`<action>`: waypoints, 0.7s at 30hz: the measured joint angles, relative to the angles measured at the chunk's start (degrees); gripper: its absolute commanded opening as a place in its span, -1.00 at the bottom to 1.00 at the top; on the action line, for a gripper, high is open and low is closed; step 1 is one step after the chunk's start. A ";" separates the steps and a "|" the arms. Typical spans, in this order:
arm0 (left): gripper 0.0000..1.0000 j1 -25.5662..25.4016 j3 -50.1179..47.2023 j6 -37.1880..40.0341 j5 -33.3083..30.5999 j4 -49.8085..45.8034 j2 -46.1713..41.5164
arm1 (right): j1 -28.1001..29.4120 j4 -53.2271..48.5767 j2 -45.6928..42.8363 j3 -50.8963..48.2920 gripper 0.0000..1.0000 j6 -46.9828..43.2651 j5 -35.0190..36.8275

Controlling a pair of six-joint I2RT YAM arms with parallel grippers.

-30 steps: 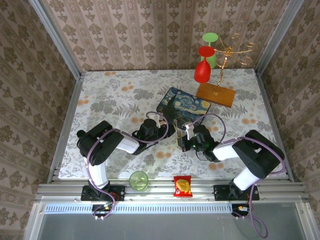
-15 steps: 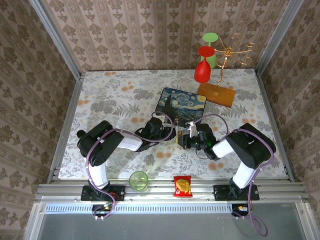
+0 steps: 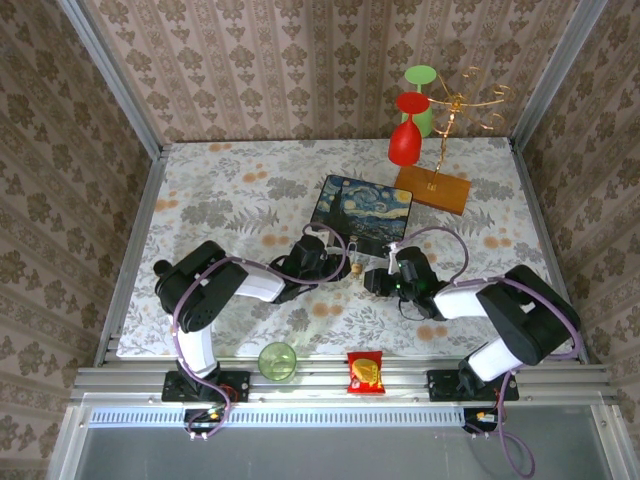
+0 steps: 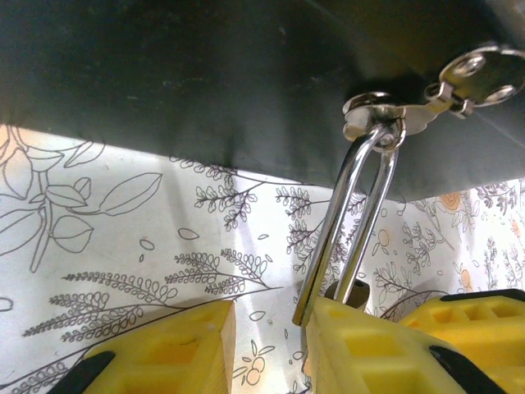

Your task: Unlock the padlock with the key

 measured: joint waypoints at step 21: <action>-0.14 4.85 -5.75 2.54 -1.79 -6.84 -21.07 | 1.27 -6.08 7.69 15.10 -0.43 0.48 7.61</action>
